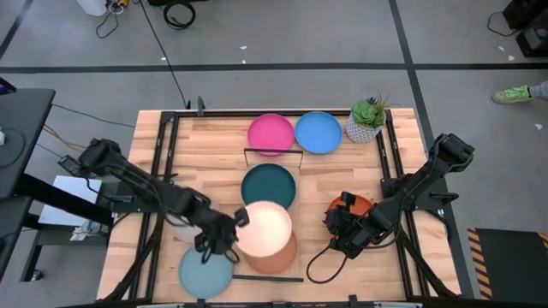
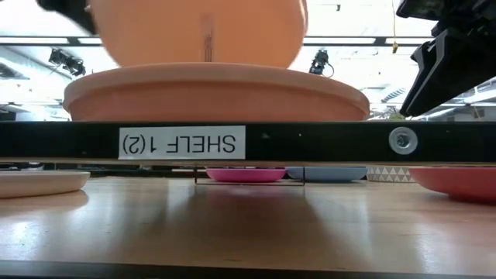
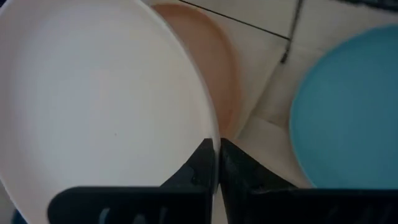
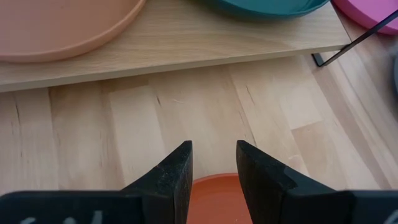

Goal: Place and stack plates onto a shelf
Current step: Stack the white plate on top of the brown plate on the shelf, then stack the gray plate on top of the white plate on the shelf

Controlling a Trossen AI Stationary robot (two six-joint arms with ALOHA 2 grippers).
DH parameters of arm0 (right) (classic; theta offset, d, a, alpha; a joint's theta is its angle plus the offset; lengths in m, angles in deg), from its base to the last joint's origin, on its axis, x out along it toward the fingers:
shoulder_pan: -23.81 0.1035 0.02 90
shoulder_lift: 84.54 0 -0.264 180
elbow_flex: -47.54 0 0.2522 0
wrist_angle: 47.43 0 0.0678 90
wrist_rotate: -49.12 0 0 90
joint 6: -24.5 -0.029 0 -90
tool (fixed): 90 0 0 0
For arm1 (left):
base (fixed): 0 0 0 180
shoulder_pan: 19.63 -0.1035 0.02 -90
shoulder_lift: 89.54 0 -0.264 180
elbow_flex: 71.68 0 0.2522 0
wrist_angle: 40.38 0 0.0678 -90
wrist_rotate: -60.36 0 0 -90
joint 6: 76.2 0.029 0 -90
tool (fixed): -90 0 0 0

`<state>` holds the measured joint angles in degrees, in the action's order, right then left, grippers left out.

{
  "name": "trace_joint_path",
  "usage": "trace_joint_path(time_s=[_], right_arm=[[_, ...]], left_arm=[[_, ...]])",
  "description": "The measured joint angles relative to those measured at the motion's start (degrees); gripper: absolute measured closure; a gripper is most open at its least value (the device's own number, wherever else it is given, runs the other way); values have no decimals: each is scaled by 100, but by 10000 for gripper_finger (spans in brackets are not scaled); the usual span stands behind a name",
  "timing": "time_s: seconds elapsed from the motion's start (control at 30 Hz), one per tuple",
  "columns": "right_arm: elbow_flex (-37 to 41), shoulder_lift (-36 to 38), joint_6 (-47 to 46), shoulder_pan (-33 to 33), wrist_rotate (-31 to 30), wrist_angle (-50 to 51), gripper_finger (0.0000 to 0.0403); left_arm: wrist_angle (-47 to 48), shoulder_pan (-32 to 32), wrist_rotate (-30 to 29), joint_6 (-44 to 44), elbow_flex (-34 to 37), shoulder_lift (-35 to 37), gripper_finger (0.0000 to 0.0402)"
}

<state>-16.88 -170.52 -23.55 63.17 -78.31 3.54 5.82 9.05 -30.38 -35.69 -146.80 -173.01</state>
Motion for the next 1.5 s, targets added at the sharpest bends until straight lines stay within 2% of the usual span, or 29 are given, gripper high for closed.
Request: trace_joint_path(time_s=[0.23,0.63,0.73,0.9,1.03,1.13,1.3,1.5], right_arm=[[0,0,9,0,0,37,273],[0,0,-28,0,0,72,273],[0,0,-28,0,1,76,273],[0,0,-41,0,0,69,273],[0,0,-42,0,47,60,273],[0,0,-39,2,92,59,273],[0,0,-39,2,90,59,273],[0,0,-42,2,87,52,273]], left_arm=[[-610,275,-33,217,0,-525,384],[-1012,381,-67,257,0,-1063,382],[-1082,376,-98,218,0,-1063,367],[-1219,375,-98,7,0,-1059,311],[-1010,336,-94,-512,0,-961,271],[-866,287,-96,-994,-2,-681,261],[-134,202,-121,-2064,15,-233,272],[-45,-32,-361,-3775,729,-73,290]])
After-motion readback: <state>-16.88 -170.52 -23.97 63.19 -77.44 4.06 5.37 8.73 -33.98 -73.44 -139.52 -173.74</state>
